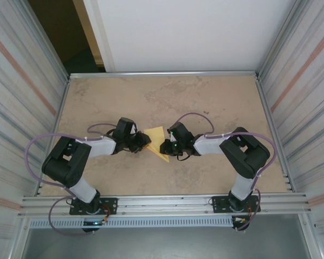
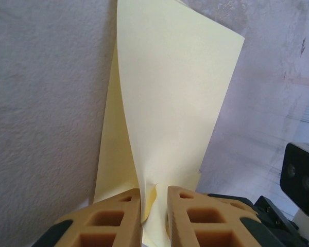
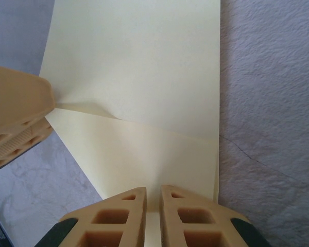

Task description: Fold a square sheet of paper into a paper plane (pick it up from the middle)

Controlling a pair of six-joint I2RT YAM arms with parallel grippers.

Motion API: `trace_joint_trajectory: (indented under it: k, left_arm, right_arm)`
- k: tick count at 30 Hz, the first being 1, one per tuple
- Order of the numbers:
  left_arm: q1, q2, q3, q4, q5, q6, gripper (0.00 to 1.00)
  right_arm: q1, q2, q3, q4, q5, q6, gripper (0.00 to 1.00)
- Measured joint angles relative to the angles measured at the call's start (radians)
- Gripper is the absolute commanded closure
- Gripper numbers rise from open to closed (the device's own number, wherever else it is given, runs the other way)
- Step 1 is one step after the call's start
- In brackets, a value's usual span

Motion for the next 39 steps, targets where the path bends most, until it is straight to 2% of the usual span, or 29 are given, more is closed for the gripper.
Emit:
trace_joint_trajectory:
  k: [5,10,15,19,24,29,34,39]
  left_arm:
    - [0.006,0.034,0.000,0.038,0.038,0.000,0.80]
    - [0.010,0.051,0.001,0.053,0.071,0.004,0.88]
    - [0.016,0.054,0.003,0.066,0.090,0.005,0.91]
    - [0.016,0.052,0.013,0.067,0.089,0.005,0.91]
    - [0.016,0.030,0.016,0.066,0.085,0.003,0.91]
    - [0.008,0.003,0.033,0.020,0.040,-0.005,0.91]
    - [-0.017,-0.003,0.079,-0.044,-0.005,-0.005,0.91]
    - [-0.022,-0.005,0.090,-0.078,-0.028,-0.007,0.90]
  right_arm:
    - [0.000,0.001,0.000,0.000,-0.001,0.000,0.86]
    - [-0.006,0.001,0.000,-0.001,-0.005,-0.001,0.85]
    - [-0.011,-0.021,0.007,-0.039,0.006,-0.014,0.73]
    - [-0.013,-0.078,0.008,-0.102,0.060,-0.060,0.65]
    - [0.016,-0.166,0.012,-0.175,0.197,-0.150,0.63]
    - [0.137,-0.216,0.020,-0.228,0.417,-0.240,0.63]
    - [0.243,-0.201,0.048,-0.256,0.542,-0.315,0.65]
    - [0.277,-0.119,0.097,-0.258,0.606,-0.345,0.66]
